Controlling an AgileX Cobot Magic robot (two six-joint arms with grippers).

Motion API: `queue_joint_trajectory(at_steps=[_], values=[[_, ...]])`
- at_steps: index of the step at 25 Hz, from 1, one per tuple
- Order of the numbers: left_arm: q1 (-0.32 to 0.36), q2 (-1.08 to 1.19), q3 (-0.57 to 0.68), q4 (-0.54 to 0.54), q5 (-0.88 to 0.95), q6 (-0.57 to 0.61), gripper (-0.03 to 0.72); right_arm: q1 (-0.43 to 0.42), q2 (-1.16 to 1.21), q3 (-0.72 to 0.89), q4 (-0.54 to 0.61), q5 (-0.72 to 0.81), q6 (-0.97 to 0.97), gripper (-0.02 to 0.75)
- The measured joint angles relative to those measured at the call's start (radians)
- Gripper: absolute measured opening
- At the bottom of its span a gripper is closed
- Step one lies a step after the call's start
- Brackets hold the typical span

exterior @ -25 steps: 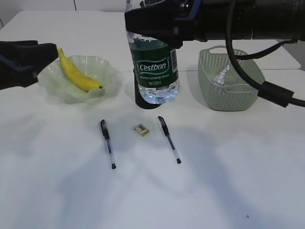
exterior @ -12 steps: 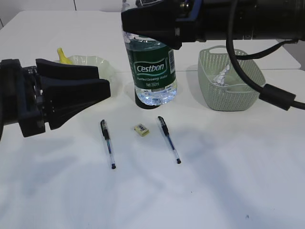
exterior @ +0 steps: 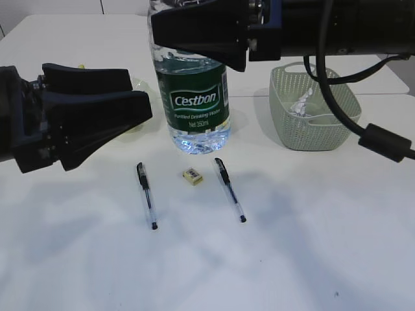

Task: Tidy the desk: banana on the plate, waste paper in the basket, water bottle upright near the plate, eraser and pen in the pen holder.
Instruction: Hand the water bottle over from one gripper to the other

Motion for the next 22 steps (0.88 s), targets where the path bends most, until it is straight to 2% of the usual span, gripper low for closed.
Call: queue_joint_trajectory(at_steps=[10, 22], values=[[-0.042, 0.0, 0.0, 0.027, -0.02, -0.008, 0.652, 0.067, 0.0, 0.0, -0.004, 0.009, 0.0, 0.433], [-0.047, 0.0, 0.0, 0.027, -0.026, -0.04, 0.648, 0.07, 0.0, 0.0, -0.008, 0.058, -0.002, 0.432]])
